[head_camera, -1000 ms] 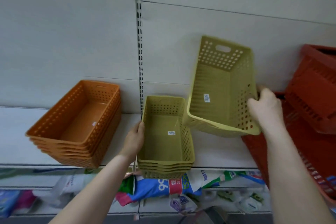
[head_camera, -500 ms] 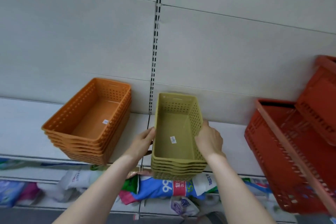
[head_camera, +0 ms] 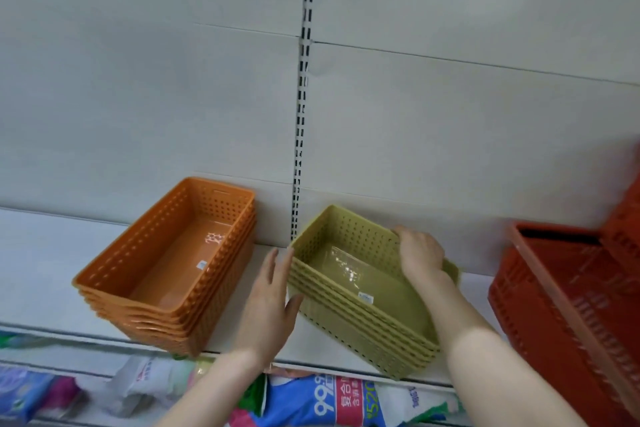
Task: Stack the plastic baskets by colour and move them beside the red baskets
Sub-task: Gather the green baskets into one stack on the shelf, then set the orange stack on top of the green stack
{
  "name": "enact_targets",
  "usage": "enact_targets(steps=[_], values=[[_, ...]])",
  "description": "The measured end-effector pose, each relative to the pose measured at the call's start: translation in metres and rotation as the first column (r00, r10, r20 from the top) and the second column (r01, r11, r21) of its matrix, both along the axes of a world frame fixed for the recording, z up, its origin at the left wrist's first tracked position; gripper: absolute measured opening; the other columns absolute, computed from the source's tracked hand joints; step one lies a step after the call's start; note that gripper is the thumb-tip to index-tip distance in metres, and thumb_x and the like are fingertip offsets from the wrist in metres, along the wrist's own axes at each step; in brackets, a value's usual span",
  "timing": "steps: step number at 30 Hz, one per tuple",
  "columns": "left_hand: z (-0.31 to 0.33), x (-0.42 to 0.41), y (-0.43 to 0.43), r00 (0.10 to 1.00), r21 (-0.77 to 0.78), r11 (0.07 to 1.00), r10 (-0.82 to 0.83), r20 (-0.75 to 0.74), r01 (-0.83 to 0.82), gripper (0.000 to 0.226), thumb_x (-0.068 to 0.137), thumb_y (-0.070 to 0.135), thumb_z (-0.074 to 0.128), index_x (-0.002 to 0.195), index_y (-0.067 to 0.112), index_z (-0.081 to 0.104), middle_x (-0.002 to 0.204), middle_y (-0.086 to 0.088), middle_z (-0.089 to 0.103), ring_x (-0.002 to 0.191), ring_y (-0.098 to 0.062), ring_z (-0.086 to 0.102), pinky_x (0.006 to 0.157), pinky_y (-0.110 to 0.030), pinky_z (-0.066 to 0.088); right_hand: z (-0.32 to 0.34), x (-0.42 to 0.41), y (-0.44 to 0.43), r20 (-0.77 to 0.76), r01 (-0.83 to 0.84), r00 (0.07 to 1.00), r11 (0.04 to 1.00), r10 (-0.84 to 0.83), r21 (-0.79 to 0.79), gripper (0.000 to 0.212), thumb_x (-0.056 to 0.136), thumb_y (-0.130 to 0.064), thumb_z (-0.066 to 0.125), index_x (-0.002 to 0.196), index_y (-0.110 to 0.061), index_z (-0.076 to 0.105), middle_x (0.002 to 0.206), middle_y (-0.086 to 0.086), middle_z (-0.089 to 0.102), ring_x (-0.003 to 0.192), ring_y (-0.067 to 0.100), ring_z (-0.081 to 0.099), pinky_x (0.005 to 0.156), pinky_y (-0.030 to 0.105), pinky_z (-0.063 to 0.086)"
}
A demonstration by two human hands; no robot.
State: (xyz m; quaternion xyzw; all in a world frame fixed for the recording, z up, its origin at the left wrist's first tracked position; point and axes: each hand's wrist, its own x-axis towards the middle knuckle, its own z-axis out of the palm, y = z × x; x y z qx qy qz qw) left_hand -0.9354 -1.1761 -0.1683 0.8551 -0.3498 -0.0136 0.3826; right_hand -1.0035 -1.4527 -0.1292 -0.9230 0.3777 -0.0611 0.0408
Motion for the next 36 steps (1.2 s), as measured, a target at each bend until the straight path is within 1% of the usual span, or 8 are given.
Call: enact_targets(steps=[9, 12, 16, 20, 23, 29, 32, 36], values=[[-0.005, 0.016, -0.013, 0.987, 0.188, 0.977, -0.119, 0.104, 0.098, 0.069, 0.093, 0.019, 0.055, 0.149, 0.04, 0.021, 0.156, 0.001, 0.032, 0.145, -0.018, 0.027, 0.113, -0.021, 0.015, -0.012, 0.045, -0.029, -0.101, -0.006, 0.995, 0.998, -0.001, -0.066, 0.049, 0.095, -0.007, 0.032, 0.14, -0.023, 0.045, 0.138, 0.013, 0.054, 0.127, 0.033, 0.047, 0.105, 0.043, 0.032], [0.006, 0.021, -0.007, 0.971, 0.229, 0.964, -0.174, 0.161, 0.135, 0.067, 0.092, 0.019, 0.058, 0.149, 0.036, 0.026, 0.153, -0.002, 0.038, 0.143, -0.021, 0.032, 0.118, -0.03, 0.023, -0.009, 0.04, -0.025, -0.095, -0.012, 0.995, 0.999, 0.008, -0.042, 0.054, 0.091, -0.006, 0.039, 0.143, -0.019, 0.042, 0.14, 0.017, 0.051, 0.127, 0.036, 0.047, 0.109, 0.045, 0.031], [0.029, 0.042, 0.014, 0.942, 0.219, 0.965, -0.202, 0.269, 0.144, 0.055, 0.091, 0.019, 0.058, 0.143, 0.027, 0.043, 0.151, -0.006, 0.042, 0.142, -0.026, 0.033, 0.118, -0.039, 0.028, 0.005, 0.022, 0.019, 0.163, -0.084, 0.983, 0.996, 0.088, -0.031, 0.05, 0.093, -0.009, 0.051, 0.143, -0.01, 0.047, 0.136, 0.022, 0.054, 0.124, 0.04, 0.049, 0.107, 0.046, 0.037], [0.047, 0.097, 0.061, 0.925, 0.165, 0.986, -0.086, 0.371, 0.025, 0.045, 0.089, 0.015, 0.059, 0.133, 0.02, 0.056, 0.143, -0.012, 0.05, 0.135, -0.034, 0.042, 0.113, -0.042, 0.033, 0.018, 0.014, 0.119, 0.503, -0.213, 0.84, 0.976, 0.201, -0.033, 0.04, 0.094, -0.006, 0.052, 0.133, -0.01, 0.056, 0.128, 0.013, 0.061, 0.118, 0.031, 0.056, 0.1, 0.038, 0.041], [0.052, 0.145, 0.11, 0.943, 0.217, 0.973, 0.006, 0.331, -0.082, 0.046, 0.086, 0.016, 0.059, 0.132, 0.013, 0.058, 0.139, -0.019, 0.052, 0.13, -0.039, 0.045, 0.112, -0.046, 0.035, 0.009, 0.034, 0.208, 0.578, -0.317, 0.785, 0.946, 0.223, 0.066, 0.035, 0.094, -0.01, 0.053, 0.129, -0.014, 0.059, 0.125, 0.006, 0.064, 0.114, 0.025, 0.059, 0.096, 0.029, 0.04], [0.033, 0.214, 0.177, 0.965, 0.394, 0.894, 0.129, 0.23, -0.213, 0.052, 0.086, 0.016, 0.054, 0.135, 0.002, 0.047, 0.135, -0.033, 0.047, 0.115, -0.053, 0.05, 0.092, -0.058, 0.046, -0.006, 0.102, 0.338, 0.356, -0.213, 0.932, 0.692, -0.067, 0.69, 0.072, 0.091, -0.058, 0.049, 0.152, -0.031, 0.019, 0.144, -0.001, 0.052, 0.123, 0.027, 0.056, 0.102, 0.038, 0.044], [0.029, 0.216, 0.186, 0.99, 0.381, 0.913, 0.139, 0.038, -0.143, 0.047, 0.093, 0.012, 0.045, 0.138, 0.0, 0.038, 0.132, -0.029, 0.051, 0.113, -0.048, 0.054, 0.09, -0.049, 0.043, -0.012, 0.111, 0.349, 0.297, -0.126, 0.945, 0.687, -0.137, 0.715, 0.074, 0.093, -0.032, 0.052, 0.152, -0.038, 0.008, 0.14, 0.001, 0.055, 0.117, 0.029, 0.059, 0.1, 0.042, 0.047], [0.033, 0.21, 0.188, 0.974, 0.268, 0.963, 0.04, -0.223, 0.022, 0.04, 0.086, 0.023, 0.046, 0.124, 0.012, 0.043, 0.119, -0.015, 0.062, 0.109, -0.036, 0.058, 0.081, -0.039, 0.043, 0.003, 0.099, 0.31, 0.254, -0.156, 0.965, 0.633, -0.065, 0.759, 0.065, 0.093, -0.014, 0.049, 0.141, -0.052, 0.029, 0.118, -0.006, 0.066, 0.104, 0.021, 0.064, 0.094, 0.047, 0.052]])
